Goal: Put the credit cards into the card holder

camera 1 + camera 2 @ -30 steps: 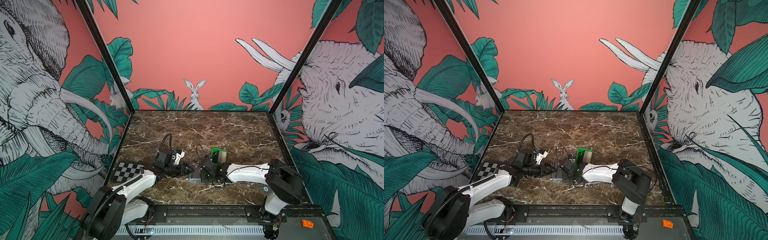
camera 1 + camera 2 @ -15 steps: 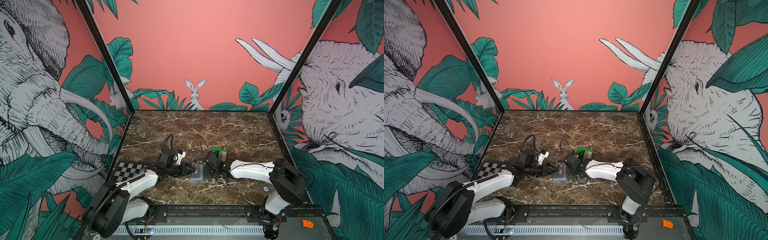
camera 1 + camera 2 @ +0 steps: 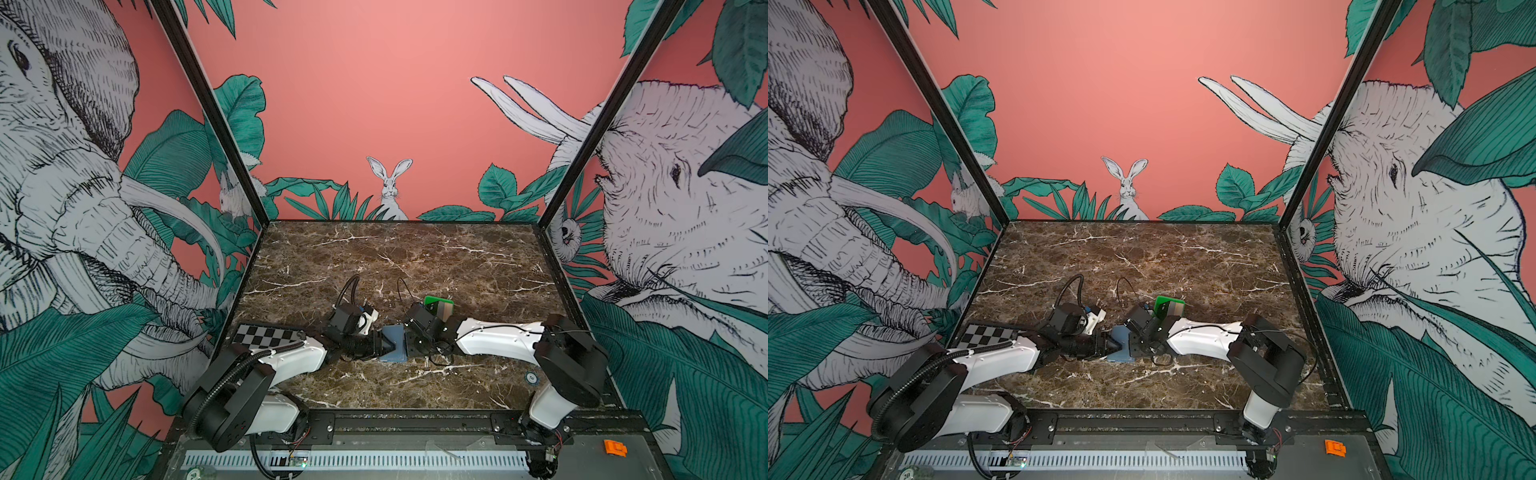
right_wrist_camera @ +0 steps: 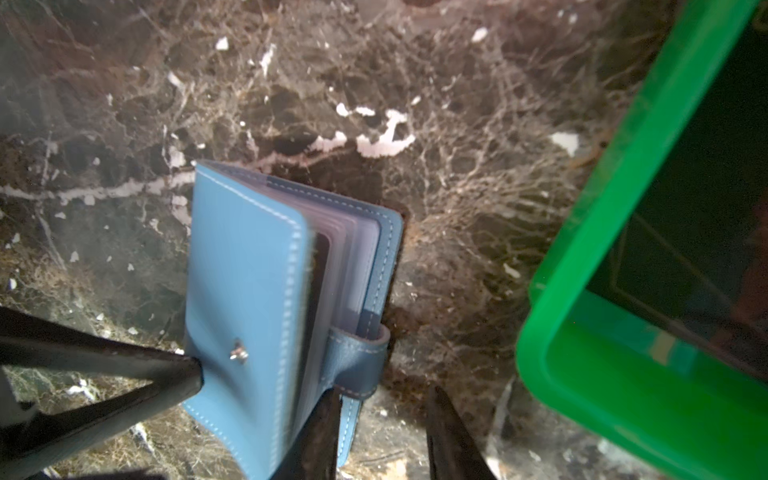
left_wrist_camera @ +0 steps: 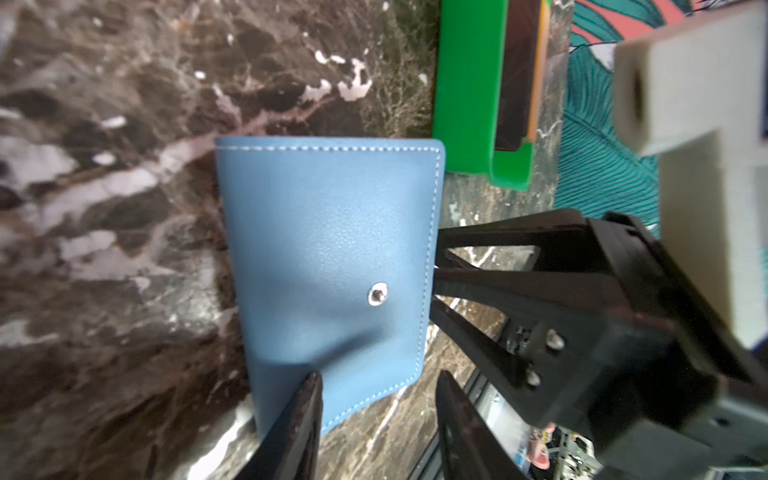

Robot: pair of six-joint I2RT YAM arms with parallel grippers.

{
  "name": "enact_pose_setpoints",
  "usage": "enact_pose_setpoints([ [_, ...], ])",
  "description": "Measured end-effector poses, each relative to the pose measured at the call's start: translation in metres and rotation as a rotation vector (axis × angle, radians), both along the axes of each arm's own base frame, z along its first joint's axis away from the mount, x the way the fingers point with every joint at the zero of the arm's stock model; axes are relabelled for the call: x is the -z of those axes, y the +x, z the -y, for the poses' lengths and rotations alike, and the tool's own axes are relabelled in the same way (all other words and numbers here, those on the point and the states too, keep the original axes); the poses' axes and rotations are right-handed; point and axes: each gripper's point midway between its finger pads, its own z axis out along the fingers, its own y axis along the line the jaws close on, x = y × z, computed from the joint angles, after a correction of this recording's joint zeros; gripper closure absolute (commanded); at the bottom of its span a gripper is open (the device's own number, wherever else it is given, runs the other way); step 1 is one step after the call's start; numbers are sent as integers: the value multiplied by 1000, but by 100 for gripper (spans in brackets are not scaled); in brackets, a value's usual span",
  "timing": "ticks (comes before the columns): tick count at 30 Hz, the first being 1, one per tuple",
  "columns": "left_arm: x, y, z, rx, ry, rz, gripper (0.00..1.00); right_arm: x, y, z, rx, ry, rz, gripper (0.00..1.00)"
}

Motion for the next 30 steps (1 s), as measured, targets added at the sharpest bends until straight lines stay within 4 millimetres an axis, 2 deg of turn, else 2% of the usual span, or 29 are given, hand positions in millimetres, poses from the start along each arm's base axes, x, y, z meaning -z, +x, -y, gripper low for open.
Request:
enact_pose_setpoints([
  [8, 7, 1, -1, 0, 52, 30, 58, 7, 4, -2, 2, -23, -1, 68],
  [22, 11, 1, 0, 25, 82, 66, 61, 2, 22, 13, 101, -64, 58, 71],
  [30, 10, 1, 0, 29, 84, 72, 61, -2, 21, 17, 106, -41, 65, 71],
])
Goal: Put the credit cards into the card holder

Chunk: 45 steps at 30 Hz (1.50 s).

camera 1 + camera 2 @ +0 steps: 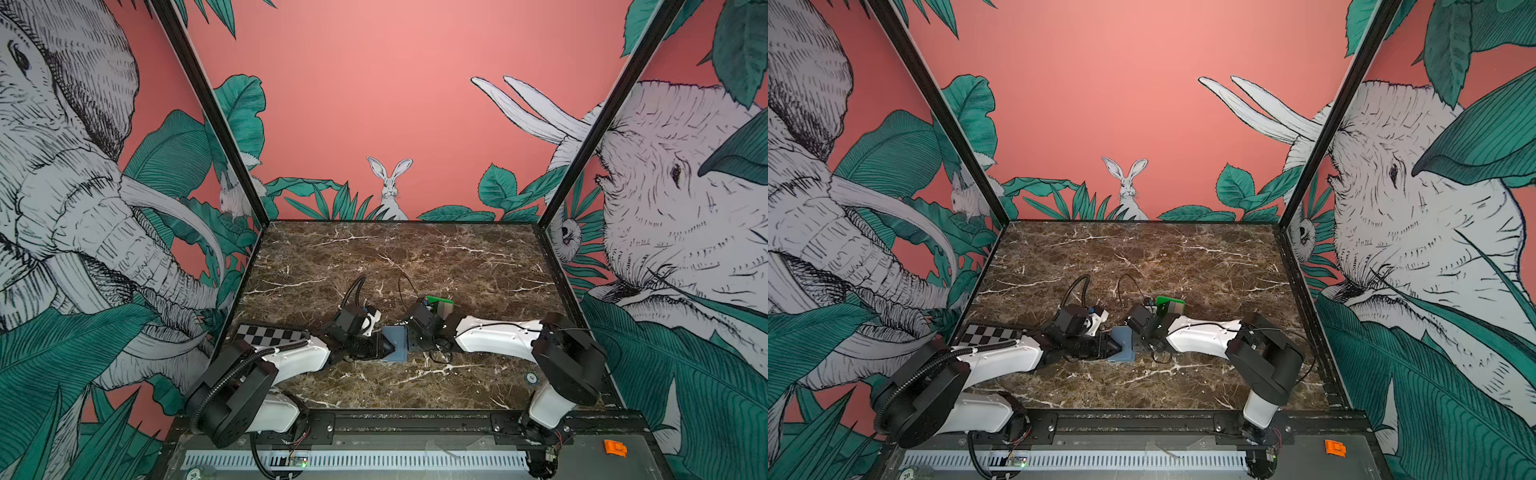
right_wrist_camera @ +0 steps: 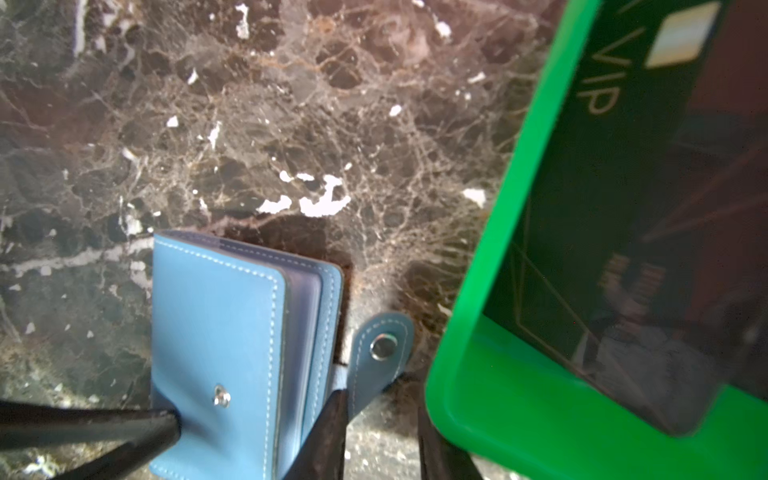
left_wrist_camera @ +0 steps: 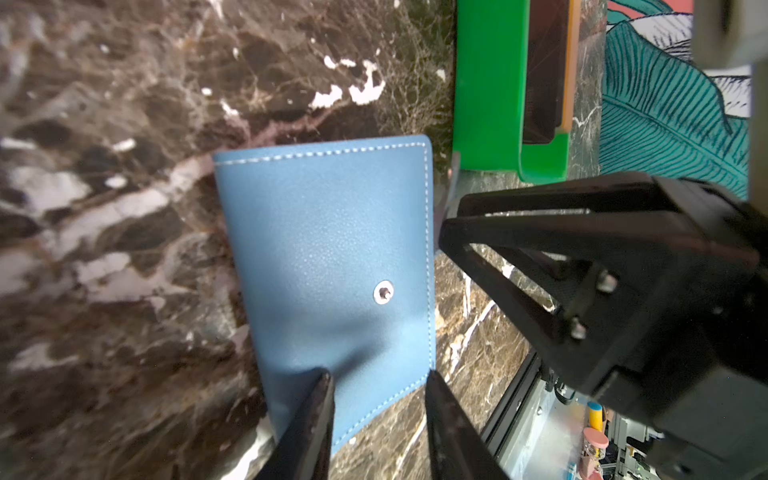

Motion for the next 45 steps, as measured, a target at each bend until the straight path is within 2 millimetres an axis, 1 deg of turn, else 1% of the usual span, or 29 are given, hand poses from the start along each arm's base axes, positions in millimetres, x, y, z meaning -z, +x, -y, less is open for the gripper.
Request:
enact_pose_setpoints([
  [5, -1, 0, 0, -1, 3, 5, 59, -7, -8, 6, -11, 31, 12, 67],
  [10, -4, 1, -1, -4, 28, 2, 59, -31, -13, 2, -22, 94, 49, 63],
  [13, -7, 1, -5, -1, 63, 5, 60, -39, -14, 0, -12, 123, 52, 63],
  [17, -14, 6, -13, 7, 142, 38, 61, -38, -17, 0, 13, 135, 29, 60],
  [22, -24, 18, -22, 28, 244, 108, 61, -37, -19, 3, 37, 130, 7, 57],
  [24, -22, 19, -27, 39, 282, 116, 59, -38, -20, 3, 42, 124, 1, 57],
  [27, -11, 18, -33, 57, 336, 102, 55, -44, -18, 1, 45, 127, 2, 56],
  [30, 1, 15, -37, 69, 373, 74, 54, -51, -16, -2, 46, 134, 8, 55],
  [33, 7, 14, -36, 75, 381, 57, 54, -54, -15, -4, 45, 140, 11, 55],
  [36, 11, 15, -33, 80, 375, 50, 44, -53, -16, -5, 37, 135, 3, 55],
  [41, 10, 20, -26, 79, 346, 65, 44, -51, -12, -13, 22, 114, -10, 54],
  [45, 11, 25, -22, 78, 343, 67, 48, -46, -9, -19, 17, 93, -25, 53],
])
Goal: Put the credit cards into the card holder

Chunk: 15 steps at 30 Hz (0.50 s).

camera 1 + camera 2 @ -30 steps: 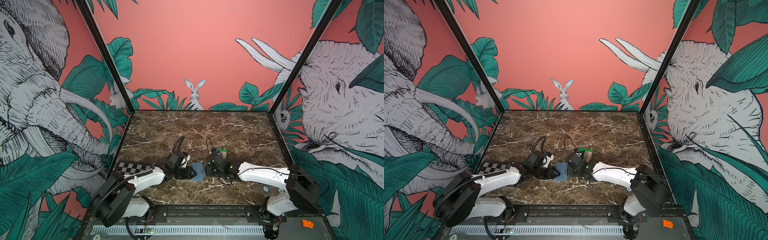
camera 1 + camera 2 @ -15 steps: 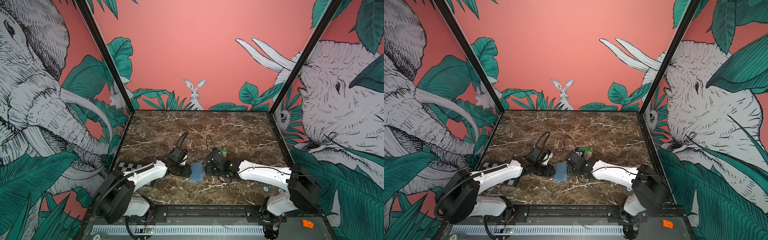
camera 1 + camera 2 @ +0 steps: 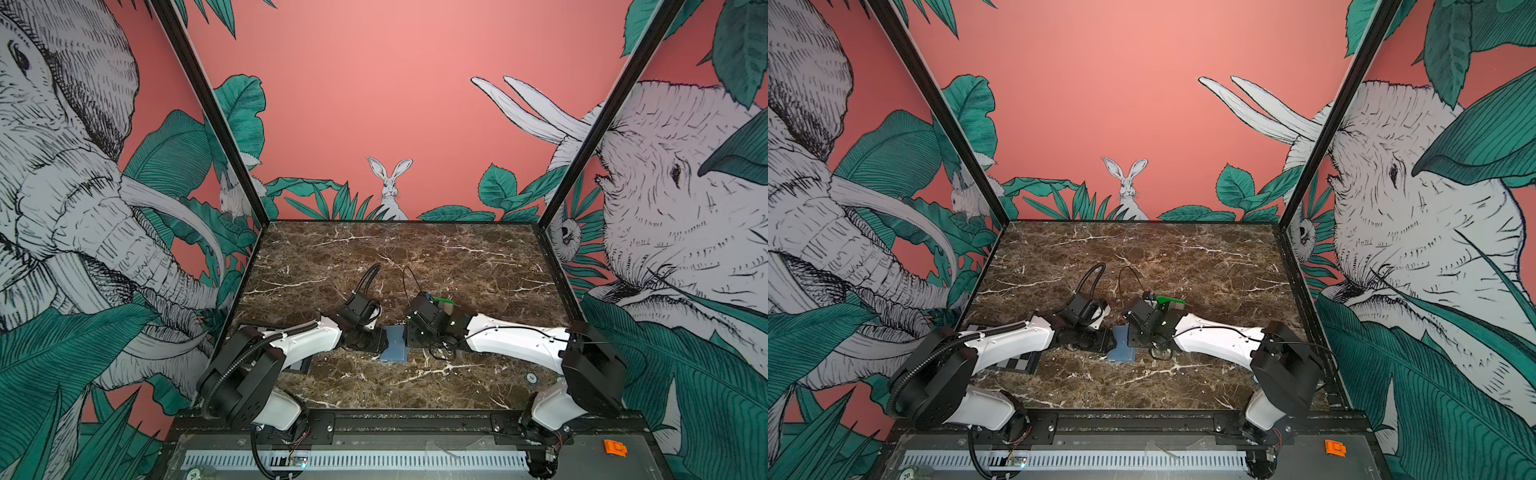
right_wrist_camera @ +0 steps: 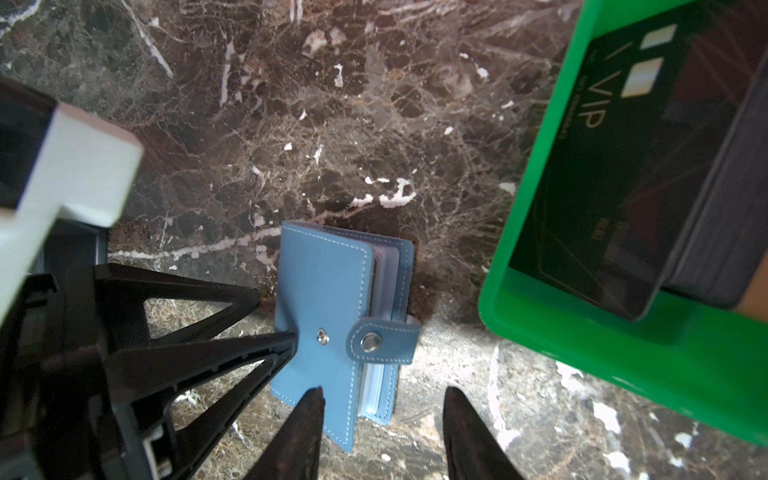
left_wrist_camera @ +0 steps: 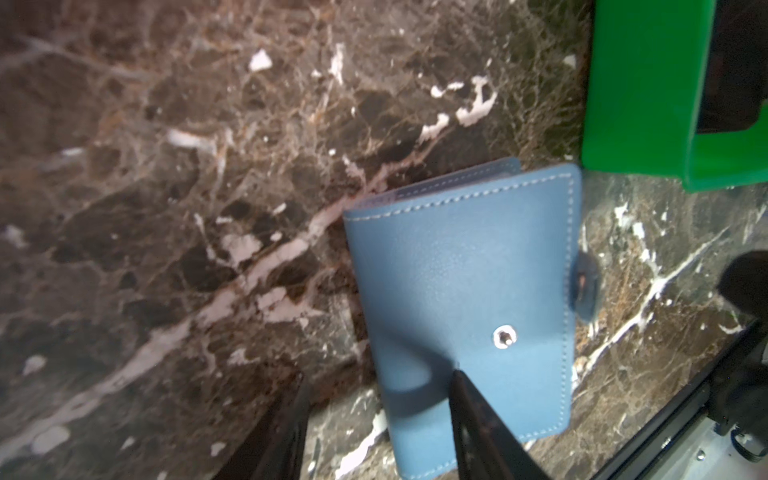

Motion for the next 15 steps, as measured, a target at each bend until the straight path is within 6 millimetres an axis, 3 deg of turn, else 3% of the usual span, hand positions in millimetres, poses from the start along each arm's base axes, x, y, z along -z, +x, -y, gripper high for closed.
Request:
enact_pose_setpoints([
  [7, 1, 5, 8, -1, -27, 5, 54, 17, 2, -6, -16, -55, -36, 57],
  [15, 1, 0, 20, 22, -42, 7, 55, 18, 5, -11, -32, -80, -42, 58],
])
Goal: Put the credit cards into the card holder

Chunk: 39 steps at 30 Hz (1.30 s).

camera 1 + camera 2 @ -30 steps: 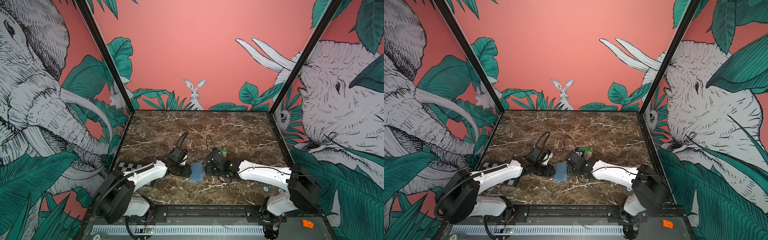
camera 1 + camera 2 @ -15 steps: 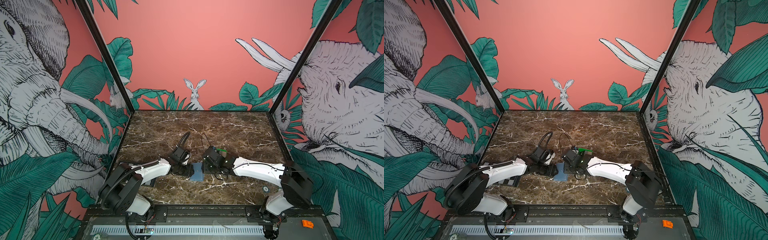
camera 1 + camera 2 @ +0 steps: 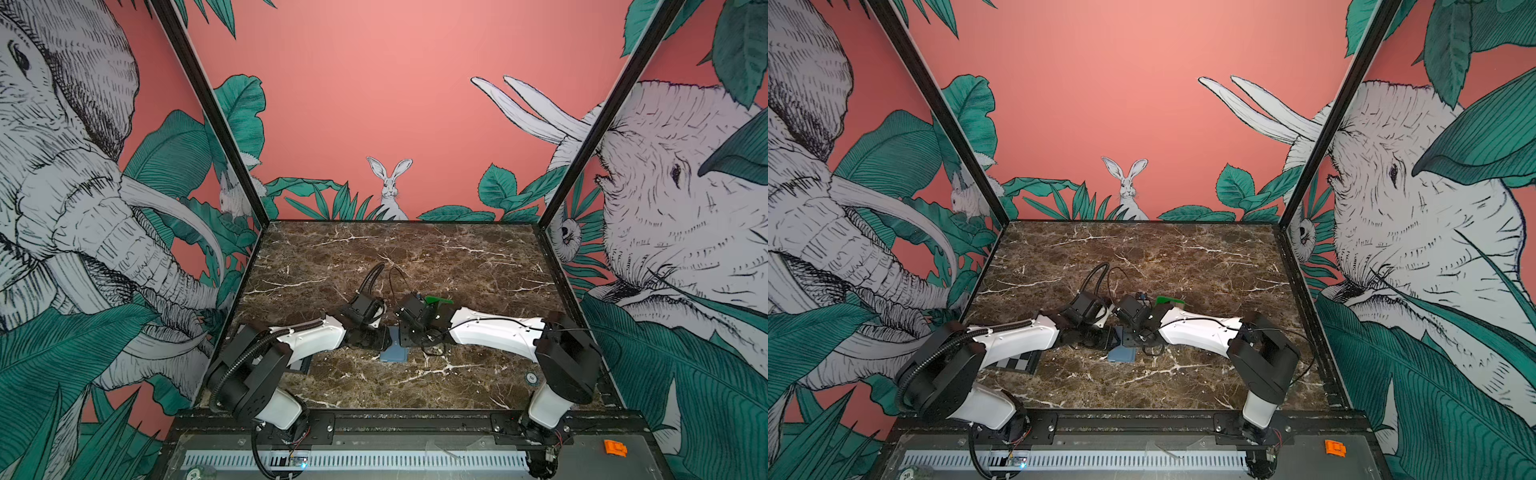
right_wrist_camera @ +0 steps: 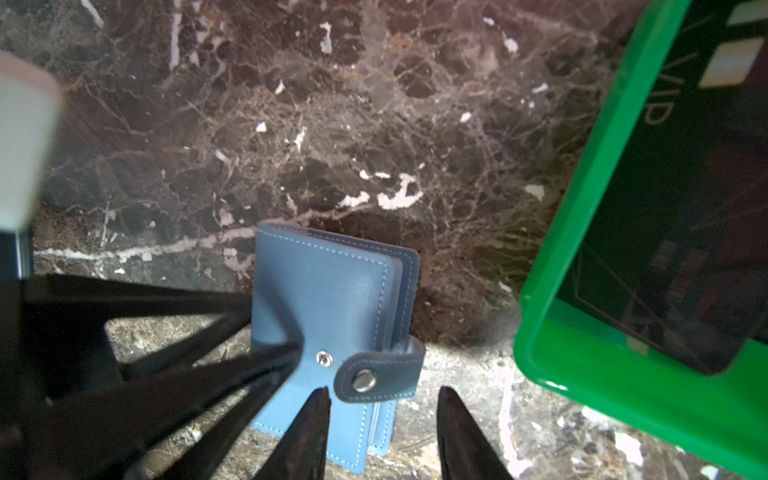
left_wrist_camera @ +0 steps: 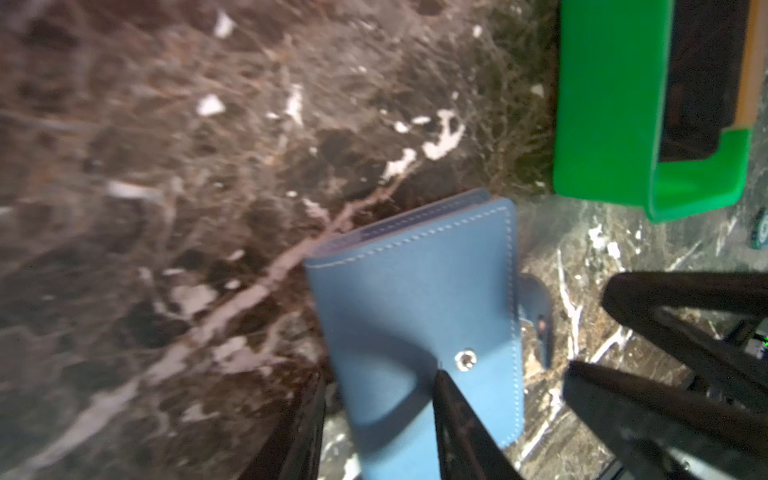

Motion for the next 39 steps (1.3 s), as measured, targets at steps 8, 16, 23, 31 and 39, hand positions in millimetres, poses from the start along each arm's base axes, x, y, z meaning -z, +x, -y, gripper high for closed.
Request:
enact_pose_setpoints([
  [8, 0, -3, 6, 7, -3, 4, 56, 11, 1, -1, -15, -42, -15, 63],
  [16, 0, -3, 6, -8, -4, -4, 58, 12, 1, 9, -8, -82, -8, 73],
  [23, 0, -7, 12, -30, -31, -15, 59, 7, -5, 18, -6, -73, -1, 78],
  [31, 0, -17, 21, -55, -75, -25, 59, 10, -14, 31, 6, -68, -7, 83],
  [39, -1, -27, 30, -57, -101, -37, 59, 7, -17, 39, 21, -59, 2, 83],
])
